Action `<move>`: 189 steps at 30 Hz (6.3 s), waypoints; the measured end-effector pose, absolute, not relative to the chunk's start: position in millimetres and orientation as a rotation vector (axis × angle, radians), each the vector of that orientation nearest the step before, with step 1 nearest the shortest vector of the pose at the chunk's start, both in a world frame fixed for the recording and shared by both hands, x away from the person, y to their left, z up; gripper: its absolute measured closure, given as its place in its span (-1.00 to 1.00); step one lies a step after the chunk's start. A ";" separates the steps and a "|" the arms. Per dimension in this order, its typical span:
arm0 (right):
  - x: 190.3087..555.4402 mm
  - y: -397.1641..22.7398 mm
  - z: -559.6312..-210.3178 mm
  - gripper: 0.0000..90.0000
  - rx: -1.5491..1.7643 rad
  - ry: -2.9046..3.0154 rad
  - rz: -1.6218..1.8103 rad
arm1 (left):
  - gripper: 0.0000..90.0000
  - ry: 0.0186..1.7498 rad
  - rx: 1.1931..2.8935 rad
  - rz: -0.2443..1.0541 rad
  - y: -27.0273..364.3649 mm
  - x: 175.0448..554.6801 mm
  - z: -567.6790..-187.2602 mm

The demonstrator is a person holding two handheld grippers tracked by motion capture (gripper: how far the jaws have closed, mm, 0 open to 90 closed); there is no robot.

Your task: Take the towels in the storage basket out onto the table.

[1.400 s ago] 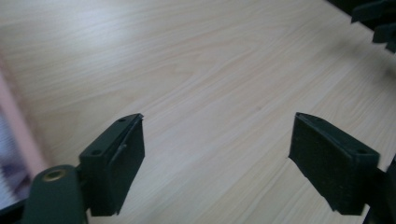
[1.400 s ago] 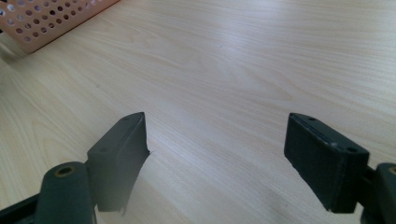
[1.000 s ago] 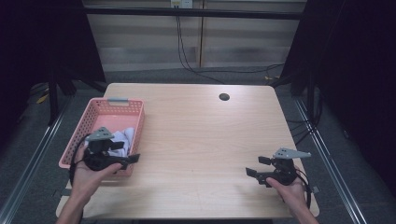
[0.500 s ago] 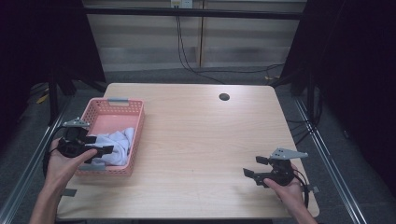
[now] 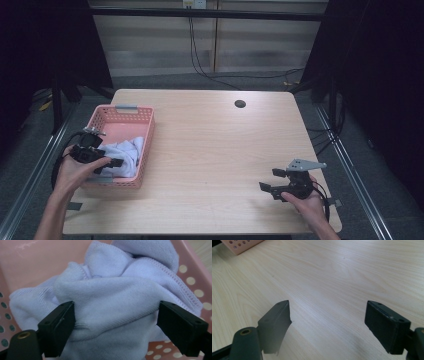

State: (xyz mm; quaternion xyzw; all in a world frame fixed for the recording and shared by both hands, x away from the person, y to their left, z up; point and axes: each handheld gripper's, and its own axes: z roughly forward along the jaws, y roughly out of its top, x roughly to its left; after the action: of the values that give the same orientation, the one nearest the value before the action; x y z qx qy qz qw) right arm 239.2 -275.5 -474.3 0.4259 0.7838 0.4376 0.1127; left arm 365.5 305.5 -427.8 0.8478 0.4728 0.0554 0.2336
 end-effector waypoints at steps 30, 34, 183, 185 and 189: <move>239.6 -273.1 -475.9 -0.43 1.236 2.365 1.294 | -0.86 1.396 2.694 0.023 267.7 402.9 -460.4; 238.4 -273.4 -475.1 -0.41 1.221 2.369 1.306 | -0.62 1.387 2.703 0.055 267.4 402.0 -458.8; 241.9 -274.4 -475.6 -0.49 1.257 2.373 1.326 | 0.24 1.047 1.968 0.267 265.9 386.9 -210.7; 241.9 -274.7 -475.3 -0.49 1.260 2.372 1.328 | 0.24 1.045 1.975 0.244 255.3 388.9 -216.2; 242.0 -274.8 -475.0 -0.49 1.263 2.373 1.330 | 0.24 1.009 1.995 0.203 231.8 394.3 -229.4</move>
State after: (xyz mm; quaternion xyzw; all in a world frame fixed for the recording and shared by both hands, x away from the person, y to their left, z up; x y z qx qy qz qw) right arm 242.0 -274.8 -475.0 0.4201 0.7891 0.4424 0.0713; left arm 394.3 231.8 -229.4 0.8008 0.4050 0.0816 0.4335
